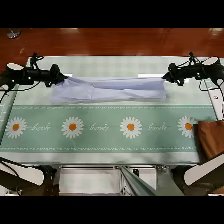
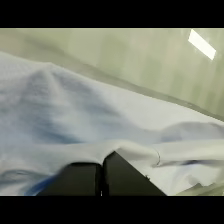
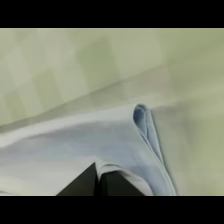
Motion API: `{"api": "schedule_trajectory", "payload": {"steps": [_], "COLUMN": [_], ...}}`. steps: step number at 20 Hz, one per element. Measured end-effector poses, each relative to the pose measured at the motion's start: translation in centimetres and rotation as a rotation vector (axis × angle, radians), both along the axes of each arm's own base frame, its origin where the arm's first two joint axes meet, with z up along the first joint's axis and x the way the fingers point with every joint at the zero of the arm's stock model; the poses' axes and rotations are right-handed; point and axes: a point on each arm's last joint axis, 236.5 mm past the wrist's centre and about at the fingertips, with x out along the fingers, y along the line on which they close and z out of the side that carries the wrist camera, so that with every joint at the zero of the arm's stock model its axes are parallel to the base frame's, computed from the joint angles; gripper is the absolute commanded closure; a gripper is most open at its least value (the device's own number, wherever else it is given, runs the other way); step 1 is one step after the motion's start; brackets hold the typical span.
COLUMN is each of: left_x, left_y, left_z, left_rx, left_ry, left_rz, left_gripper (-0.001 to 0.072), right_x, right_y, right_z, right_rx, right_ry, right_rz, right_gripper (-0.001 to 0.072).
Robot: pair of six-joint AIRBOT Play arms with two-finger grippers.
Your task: Fold the shirts.
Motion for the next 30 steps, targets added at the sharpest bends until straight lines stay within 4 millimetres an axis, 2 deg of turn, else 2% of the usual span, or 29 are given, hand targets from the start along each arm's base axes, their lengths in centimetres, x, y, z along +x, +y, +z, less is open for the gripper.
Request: {"api": "schedule_trajectory", "payload": {"steps": [1, 2, 3, 4, 5, 8, 10, 14, 16, 19, 22, 23, 25, 26, 27, 28, 30], "left_x": [0.1, 0.2, 0.3, 0.3, 0.2, -0.8, -2.3, -8.5, -10.6, -12.3, -13.8, -14.2, -15.1, -15.4, -15.7, -16.1, -16.5], "left_y": [-0.1, -0.1, -0.1, -0.1, -0.2, 0.0, 1.9, 6.4, 7.3, 6.1, 3.9, 3.0, 1.1, 0.1, -0.9, -1.8, -3.7], "left_z": [-0.1, -0.2, -0.1, -0.2, -0.2, 0.4, 0.4, -0.9, -0.8, 0.5, 2.6, 3.2, 3.8, 4.1, 4.2, 4.3, 4.5], "left_rx": [0.001, 0.001, 0.002, 0.001, 0.0, -0.014, 0.019, 0.123, 0.16, 0.189, 0.212, 0.215, 0.219, 0.215, 0.207, 0.205, 0.201], "left_ry": [-0.001, 0.0, -0.003, -0.003, 0.0, 0.025, 0.078, 0.261, 0.263, 0.161, 0.04, 0.011, -0.024, -0.037, -0.043, -0.049, -0.068], "left_rz": [-0.001, -0.003, -0.003, -0.006, -0.01, -0.059, -0.08, -0.109, -0.083, -0.029, -0.001, -0.002, -0.035, -0.055, -0.075, -0.099, -0.149], "left_gripper": [0.0684, 0.0671, 0.0469, 0.002, 0.0006, 0.0007, 0.0007, 0.0007, 0.0007, 0.0007, 0.0007, 0.0007, 0.0013, 0.0154, 0.0659, 0.0685, 0.0684], "right_x": [0.2, 0.3, 0.6, 0.8, 0.9, 1.3, 1.1, -1.6, -2.8, -4.1, -4.4, -4.7, -4.9, -5.0, -4.8, -4.8, -4.9], "right_y": [0.0, 0.0, 0.0, -0.2, -0.4, -1.2, -2.6, -5.7, -6.1, -4.3, -0.6, 0.8, 2.7, 3.3, 4.1, 4.7, 4.8], "right_z": [-0.3, -0.5, -0.4, -0.2, 0.0, 1.5, 2.4, 0.9, -0.3, -2.0, -2.8, -2.9, -3.5, -3.5, -2.8, -2.0, -0.1], "right_rx": [0.002, 0.004, 0.009, 0.012, 0.012, 0.02, 0.021, -0.034, -0.047, -0.024, 0.043, 0.06, 0.055, 0.042, 0.055, 0.056, 0.025], "right_ry": [0.003, 0.005, 0.002, -0.004, -0.008, -0.035, -0.037, 0.071, 0.13, 0.196, 0.217, 0.224, 0.228, 0.228, 0.214, 0.202, 0.173], "right_rz": [-0.003, -0.005, -0.01, -0.014, -0.012, 0.009, 0.013, 0.03, 0.048, 0.107, 0.181, 0.217, 0.27, 0.292, 0.309, 0.327, 0.353], "right_gripper": [0.0682, 0.0485, 0.0208, 0.0077, 0.0079, 0.0079, 0.0079, 0.0079, 0.0079, 0.0079, 0.0082, 0.0148, 0.0664, 0.0691, 0.0691, 0.0692, 0.0692]}}
